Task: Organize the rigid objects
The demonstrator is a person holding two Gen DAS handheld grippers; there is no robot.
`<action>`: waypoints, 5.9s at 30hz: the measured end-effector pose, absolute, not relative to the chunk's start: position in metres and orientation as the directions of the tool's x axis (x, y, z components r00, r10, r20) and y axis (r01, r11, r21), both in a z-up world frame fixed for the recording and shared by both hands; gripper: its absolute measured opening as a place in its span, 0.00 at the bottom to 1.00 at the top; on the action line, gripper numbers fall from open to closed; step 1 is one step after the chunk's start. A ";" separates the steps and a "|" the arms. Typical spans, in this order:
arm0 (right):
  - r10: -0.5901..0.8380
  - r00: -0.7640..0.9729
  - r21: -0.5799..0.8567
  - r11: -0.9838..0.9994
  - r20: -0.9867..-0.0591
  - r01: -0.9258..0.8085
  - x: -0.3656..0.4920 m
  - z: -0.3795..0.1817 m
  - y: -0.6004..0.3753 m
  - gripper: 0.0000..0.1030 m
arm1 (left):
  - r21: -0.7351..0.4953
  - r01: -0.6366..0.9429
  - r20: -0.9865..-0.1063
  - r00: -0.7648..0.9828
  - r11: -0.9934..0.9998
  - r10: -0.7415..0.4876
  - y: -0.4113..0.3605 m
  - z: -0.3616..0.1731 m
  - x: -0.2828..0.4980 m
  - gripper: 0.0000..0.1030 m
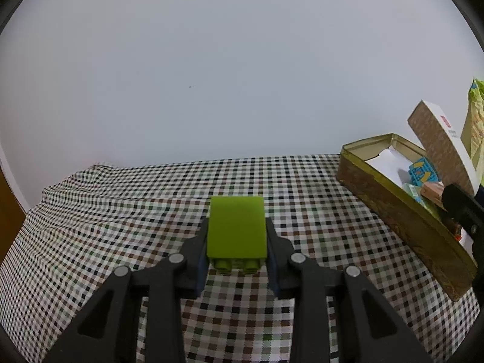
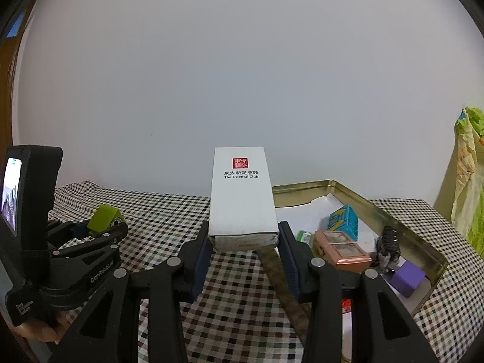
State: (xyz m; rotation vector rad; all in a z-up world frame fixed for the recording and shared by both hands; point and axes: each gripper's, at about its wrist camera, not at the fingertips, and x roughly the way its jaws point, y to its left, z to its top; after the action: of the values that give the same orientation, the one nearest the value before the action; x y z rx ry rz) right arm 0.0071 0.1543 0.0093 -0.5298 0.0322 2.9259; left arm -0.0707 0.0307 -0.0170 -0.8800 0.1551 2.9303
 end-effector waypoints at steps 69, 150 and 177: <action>0.400 -0.874 0.033 -0.905 -0.275 -0.425 0.049 0.043 0.315 0.44 | -0.002 -0.296 -0.470 -0.843 -0.955 0.262 0.176 0.033 -0.053 0.30; 0.201 -0.787 0.030 -0.963 -0.584 -0.269 -0.049 -0.008 0.347 0.45 | 0.058 -0.375 -0.548 -0.787 -0.925 0.284 0.244 -0.016 -0.074 0.30; 0.234 -0.883 0.204 -0.919 -0.408 -0.338 -0.006 0.006 0.367 0.82 | 0.081 -0.277 -0.476 -0.855 -0.957 0.207 0.211 -0.003 -0.042 1.00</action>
State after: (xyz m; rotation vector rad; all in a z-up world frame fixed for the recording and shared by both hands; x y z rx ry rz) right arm -0.0056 0.3672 0.0061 -0.5497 0.3906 2.7616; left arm -0.0419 0.2106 -0.0032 -0.6931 0.2135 2.7960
